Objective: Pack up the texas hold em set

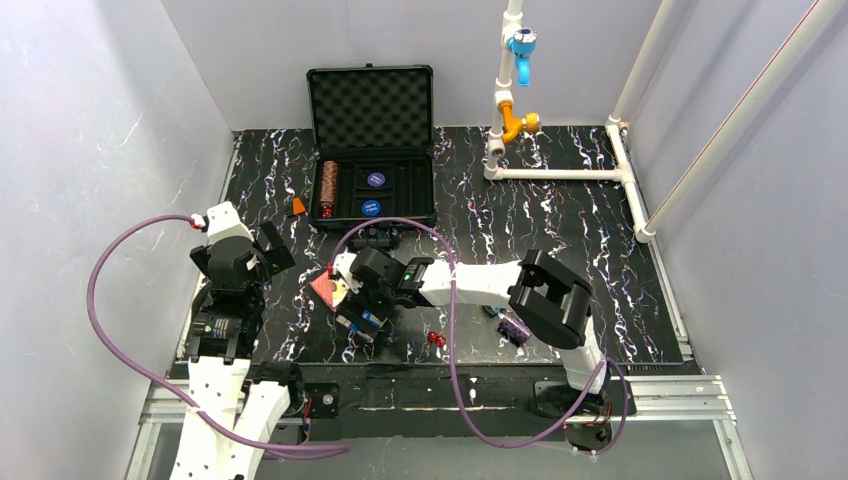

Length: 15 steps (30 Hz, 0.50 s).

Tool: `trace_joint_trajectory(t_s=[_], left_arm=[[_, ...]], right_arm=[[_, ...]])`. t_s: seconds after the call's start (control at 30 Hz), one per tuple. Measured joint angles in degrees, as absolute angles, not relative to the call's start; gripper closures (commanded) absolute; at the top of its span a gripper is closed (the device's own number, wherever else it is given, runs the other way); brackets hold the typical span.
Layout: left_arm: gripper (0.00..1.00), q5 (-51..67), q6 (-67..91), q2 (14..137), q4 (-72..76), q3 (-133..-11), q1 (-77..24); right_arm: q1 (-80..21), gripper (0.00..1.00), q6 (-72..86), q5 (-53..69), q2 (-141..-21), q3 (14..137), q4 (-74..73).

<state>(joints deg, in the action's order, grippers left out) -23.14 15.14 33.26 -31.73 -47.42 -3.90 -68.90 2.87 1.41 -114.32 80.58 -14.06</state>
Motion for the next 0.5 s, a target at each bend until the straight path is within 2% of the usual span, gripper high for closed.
trace_joint_trajectory(t_s=[0.5], left_arm=[[0.01,-23.46,15.2,33.26,-31.75,-47.42,-3.9]], right_arm=[[-70.96,0.0,4.29,-2.57,-117.75,83.53,-14.02]])
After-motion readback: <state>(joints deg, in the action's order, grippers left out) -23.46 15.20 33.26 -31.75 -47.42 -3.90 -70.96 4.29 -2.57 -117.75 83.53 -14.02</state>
